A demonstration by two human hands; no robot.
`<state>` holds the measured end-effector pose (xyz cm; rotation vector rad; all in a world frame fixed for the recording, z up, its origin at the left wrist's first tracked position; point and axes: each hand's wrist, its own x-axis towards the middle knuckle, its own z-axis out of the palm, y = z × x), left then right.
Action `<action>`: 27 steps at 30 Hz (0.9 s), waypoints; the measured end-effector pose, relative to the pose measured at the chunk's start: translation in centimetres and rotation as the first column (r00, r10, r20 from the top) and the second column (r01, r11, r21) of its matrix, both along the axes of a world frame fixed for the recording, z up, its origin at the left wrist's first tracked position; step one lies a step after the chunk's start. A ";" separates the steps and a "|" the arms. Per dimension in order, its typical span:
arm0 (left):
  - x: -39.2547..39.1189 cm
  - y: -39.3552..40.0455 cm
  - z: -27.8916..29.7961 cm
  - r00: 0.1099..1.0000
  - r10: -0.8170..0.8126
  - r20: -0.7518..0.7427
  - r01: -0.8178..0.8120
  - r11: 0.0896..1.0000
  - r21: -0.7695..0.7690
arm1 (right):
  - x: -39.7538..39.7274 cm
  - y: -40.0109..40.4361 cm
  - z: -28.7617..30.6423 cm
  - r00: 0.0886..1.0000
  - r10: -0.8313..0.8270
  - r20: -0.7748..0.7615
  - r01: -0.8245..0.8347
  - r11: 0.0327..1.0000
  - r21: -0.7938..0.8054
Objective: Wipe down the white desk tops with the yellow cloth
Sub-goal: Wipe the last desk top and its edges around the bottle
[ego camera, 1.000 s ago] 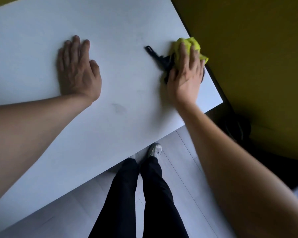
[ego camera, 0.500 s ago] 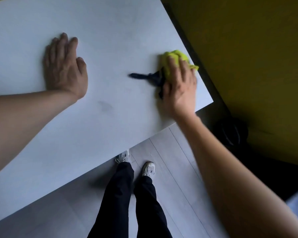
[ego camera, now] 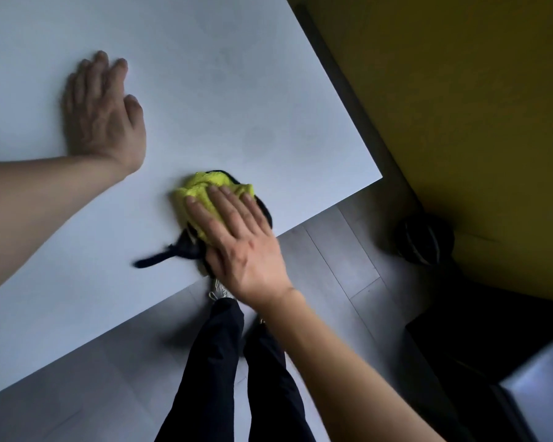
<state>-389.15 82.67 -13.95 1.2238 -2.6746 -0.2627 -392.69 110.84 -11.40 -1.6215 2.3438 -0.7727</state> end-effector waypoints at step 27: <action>-10.2 -2.4 1.3 0.963 -0.261 -0.060 0.262 0.965 0.007 | -19.2 -13.8 -1.5 0.903 -0.423 -0.081 0.423 0.906 -0.011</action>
